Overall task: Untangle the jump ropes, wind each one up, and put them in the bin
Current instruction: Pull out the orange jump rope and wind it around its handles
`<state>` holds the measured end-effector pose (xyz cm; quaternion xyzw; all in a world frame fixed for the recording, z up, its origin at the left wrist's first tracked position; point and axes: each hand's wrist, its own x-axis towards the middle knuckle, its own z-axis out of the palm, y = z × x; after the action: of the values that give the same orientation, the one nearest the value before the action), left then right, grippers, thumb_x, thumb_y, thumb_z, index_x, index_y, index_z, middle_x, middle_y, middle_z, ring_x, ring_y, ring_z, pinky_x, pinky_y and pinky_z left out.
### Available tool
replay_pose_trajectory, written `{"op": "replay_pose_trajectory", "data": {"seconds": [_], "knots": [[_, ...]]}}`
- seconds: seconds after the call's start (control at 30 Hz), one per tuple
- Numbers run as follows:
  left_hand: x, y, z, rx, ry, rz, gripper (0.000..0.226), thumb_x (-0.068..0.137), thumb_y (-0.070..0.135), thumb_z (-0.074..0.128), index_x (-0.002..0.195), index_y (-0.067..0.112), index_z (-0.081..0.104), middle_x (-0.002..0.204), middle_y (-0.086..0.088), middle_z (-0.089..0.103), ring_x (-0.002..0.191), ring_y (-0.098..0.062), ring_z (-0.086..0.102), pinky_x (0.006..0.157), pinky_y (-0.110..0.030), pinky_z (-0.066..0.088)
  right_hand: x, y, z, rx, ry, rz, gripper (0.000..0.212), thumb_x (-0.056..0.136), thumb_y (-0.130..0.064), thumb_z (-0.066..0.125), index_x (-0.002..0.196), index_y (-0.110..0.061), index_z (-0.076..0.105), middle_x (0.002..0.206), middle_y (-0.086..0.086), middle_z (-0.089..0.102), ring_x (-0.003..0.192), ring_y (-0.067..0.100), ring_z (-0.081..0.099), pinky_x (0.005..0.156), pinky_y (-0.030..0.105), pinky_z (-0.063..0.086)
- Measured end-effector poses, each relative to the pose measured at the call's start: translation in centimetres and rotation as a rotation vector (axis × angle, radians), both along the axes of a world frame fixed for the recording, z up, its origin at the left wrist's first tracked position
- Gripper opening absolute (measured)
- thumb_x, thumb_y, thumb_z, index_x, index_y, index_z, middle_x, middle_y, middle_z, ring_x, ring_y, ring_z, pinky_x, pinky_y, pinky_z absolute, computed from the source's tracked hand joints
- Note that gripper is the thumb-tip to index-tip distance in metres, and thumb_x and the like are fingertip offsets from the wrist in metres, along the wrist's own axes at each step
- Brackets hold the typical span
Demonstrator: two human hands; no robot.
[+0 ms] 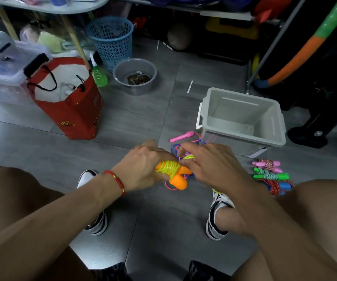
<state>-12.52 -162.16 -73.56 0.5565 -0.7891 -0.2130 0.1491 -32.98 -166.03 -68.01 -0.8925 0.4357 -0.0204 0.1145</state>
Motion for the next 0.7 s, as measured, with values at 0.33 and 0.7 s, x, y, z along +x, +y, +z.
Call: {"op": "replay_pose_trajectory", "data": {"seconds": [0.33,0.7], "knots": [[-1.0,0.6,2.2,0.090,0.175,0.041,0.047,0.060,0.057,0.088,0.103,0.045,0.073,0.082,0.009,0.060,0.076,-0.009,0.056,0.066,-0.018,0.041,-2.7,-3.9,-1.7,0.415,-0.371,0.096,0.010,0.081,-0.028,0.083,0.085,-0.019,0.081,0.083,-0.008,0.062,0.088,-0.014,0.056,0.074,0.017,0.040],[1.1,-0.3,4.0,0.426,1.178,0.354,0.066,0.051,0.040,0.096,0.107,0.010,0.078,0.099,-0.013,0.074,0.085,-0.021,0.064,0.067,-0.027,0.048,-1.8,-3.3,-4.3,0.694,-0.775,-0.057,0.025,0.101,-0.015,0.058,0.086,0.003,0.067,0.066,0.007,0.050,0.063,0.010,0.042,0.060,0.025,0.038]]}}
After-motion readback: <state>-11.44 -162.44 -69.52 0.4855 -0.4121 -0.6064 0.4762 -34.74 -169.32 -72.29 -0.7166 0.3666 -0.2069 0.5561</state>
